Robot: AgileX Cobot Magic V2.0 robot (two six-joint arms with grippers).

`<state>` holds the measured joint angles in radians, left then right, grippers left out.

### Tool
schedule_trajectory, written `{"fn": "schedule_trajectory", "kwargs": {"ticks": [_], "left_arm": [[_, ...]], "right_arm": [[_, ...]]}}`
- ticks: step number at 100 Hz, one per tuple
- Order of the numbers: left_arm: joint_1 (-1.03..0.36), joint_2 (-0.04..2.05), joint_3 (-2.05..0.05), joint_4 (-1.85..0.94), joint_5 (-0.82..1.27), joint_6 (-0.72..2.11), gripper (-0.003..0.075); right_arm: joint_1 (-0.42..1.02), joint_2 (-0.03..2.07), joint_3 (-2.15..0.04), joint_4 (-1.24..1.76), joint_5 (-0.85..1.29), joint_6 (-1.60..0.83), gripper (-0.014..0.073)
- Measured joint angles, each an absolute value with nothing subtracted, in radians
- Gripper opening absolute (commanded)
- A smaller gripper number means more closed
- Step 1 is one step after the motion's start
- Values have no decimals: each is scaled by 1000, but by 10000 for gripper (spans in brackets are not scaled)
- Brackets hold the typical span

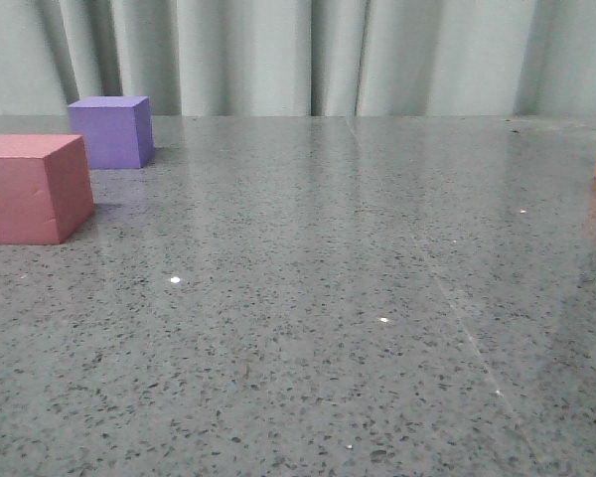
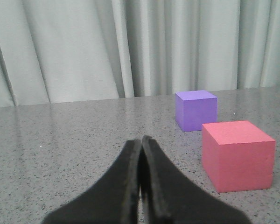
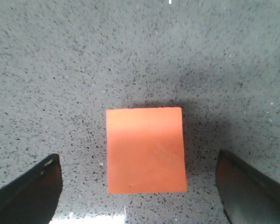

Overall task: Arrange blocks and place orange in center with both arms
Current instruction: 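Lower the right gripper over the orange cube and close on it, then carry the orange cube with the right gripper to the table center and lower it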

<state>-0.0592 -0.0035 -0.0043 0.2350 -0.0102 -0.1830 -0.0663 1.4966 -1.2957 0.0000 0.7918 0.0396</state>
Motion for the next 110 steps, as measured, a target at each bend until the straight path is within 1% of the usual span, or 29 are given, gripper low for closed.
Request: {"fn": "schedule_trajectory", "kwargs": {"ticks": [66, 73, 80, 85, 92, 99, 110], "left_arm": [[-59, -3, -4, 235, -10, -183, -19], [-59, -3, -4, 235, -10, -183, -19], [-59, -3, -4, 235, -10, -183, -19], [-59, -3, -4, 235, -10, -183, -19], [-59, -3, -4, 235, -10, -183, -19], [-59, -3, -4, 235, -10, -183, -19], [-59, -3, -4, 235, -10, -183, -19]], "right_arm": [[-72, 1688, -1297, 0, 726, 38, 648], [-72, 1692, -1297, 0, 724, 38, 586], [-72, 1692, -1297, 0, 721, 38, 462], [-72, 1692, -1297, 0, 721, 38, 353], [-72, 1692, -1297, 0, 720, 38, 249], [-72, 1692, -1297, 0, 720, 38, 211], [-72, 1692, -1297, 0, 718, 38, 213]]}}
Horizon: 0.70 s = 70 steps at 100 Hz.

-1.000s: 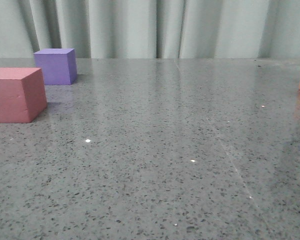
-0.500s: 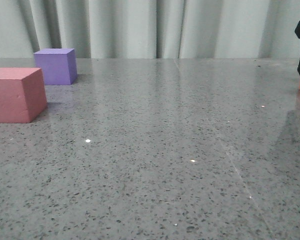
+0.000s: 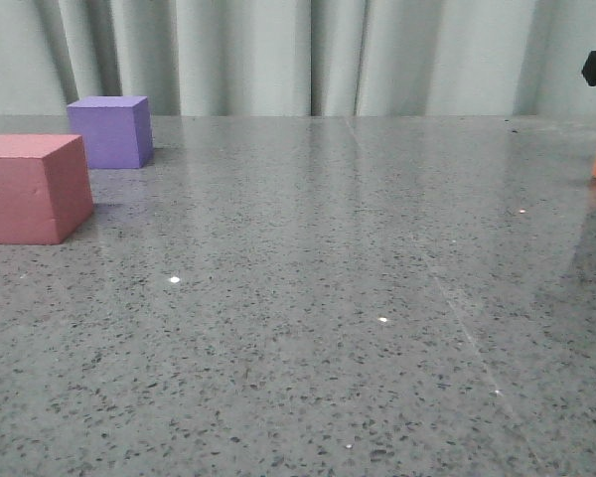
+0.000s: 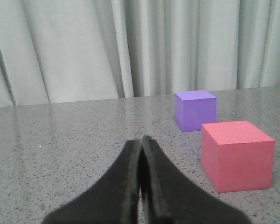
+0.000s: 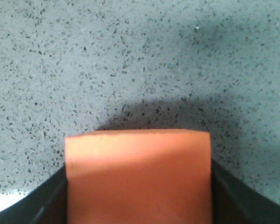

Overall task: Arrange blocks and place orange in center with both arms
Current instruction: 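Carry the orange cube with the right gripper to the table center and lower it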

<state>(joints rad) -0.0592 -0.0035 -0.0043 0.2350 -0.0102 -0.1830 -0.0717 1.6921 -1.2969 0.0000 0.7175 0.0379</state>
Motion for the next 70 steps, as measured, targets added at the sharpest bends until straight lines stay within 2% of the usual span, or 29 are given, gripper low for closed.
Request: {"fn": "schedule_trajectory", "kwargs": {"ticks": [15, 39, 70], "left_arm": [[-59, -3, -4, 235, -10, -183, -19], [-59, -3, -4, 235, -10, -183, -19], [-59, -3, -4, 235, -10, -183, -19]], "right_arm": [[-72, 1692, -1305, 0, 736, 38, 213], [-33, 1639, -1408, 30, 893, 38, 213], [198, 1590, -1586, 40, 1017, 168, 213]]}}
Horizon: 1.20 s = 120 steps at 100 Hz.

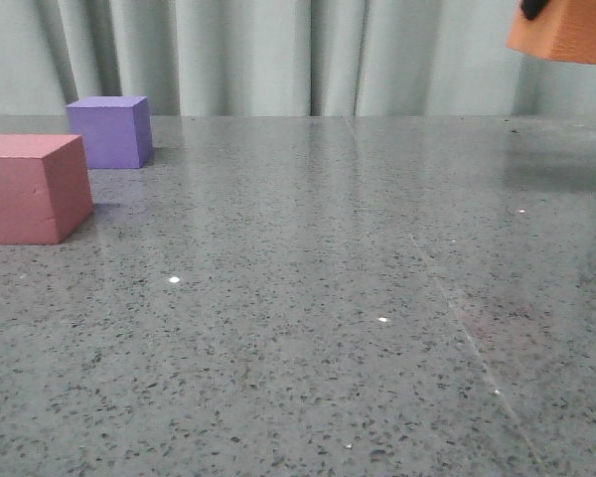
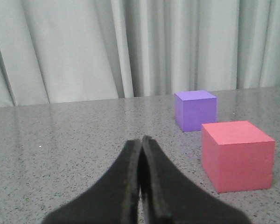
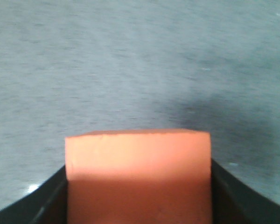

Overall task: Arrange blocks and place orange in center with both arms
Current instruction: 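Carry the orange cube with the right gripper to the table center and lower it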

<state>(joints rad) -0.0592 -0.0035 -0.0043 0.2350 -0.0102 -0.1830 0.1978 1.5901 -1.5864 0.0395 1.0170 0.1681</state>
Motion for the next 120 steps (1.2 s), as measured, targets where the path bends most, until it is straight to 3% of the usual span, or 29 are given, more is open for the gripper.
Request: {"fn": "schedule_trajectory", "kwargs": {"ticks": [46, 120], "left_arm": [[-59, -3, -4, 235, -10, -183, -19], [-59, -3, -4, 235, -10, -183, -19]], "right_arm": [[508, 1723, -1609, -199, 949, 559, 213], [645, 2025, -1856, -214, 957, 734, 213]]}}
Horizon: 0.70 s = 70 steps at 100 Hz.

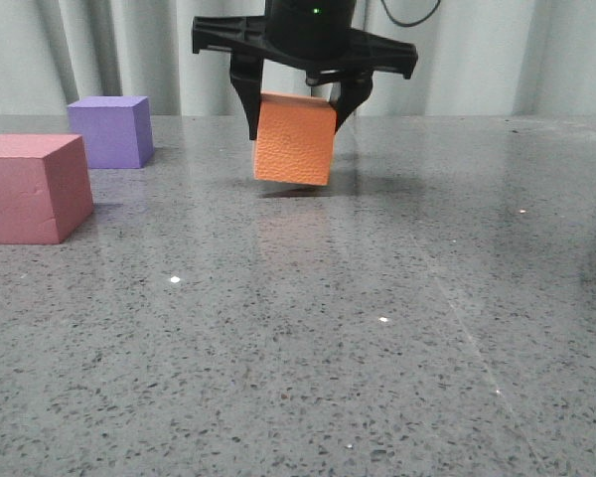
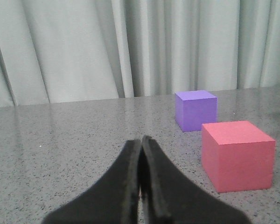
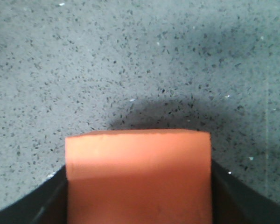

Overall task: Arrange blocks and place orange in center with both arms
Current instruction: 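Carry the orange cube with the right gripper to the table center and lower it, then open the right gripper and lift it away from the orange cube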

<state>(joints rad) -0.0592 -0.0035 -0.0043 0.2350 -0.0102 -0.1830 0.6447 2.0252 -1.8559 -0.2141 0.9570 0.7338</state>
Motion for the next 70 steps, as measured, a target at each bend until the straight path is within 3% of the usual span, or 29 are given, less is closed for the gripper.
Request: {"fn": "schedule_trajectory", "kwargs": {"ticks": [17, 34, 44, 70], "left_arm": [[-59, -3, -4, 235, -10, -183, -19], [-59, -3, -4, 235, -10, -183, -19], [-59, -3, -4, 235, -10, -183, -19], [-59, -3, -4, 235, -10, -183, -19]], "right_arm": [[652, 2040, -1859, -218, 968, 734, 263], [656, 2040, -1859, -222, 969, 734, 510], [657, 2043, -1859, -222, 973, 734, 610], [657, 2045, -1898, -218, 985, 731, 625]]}}
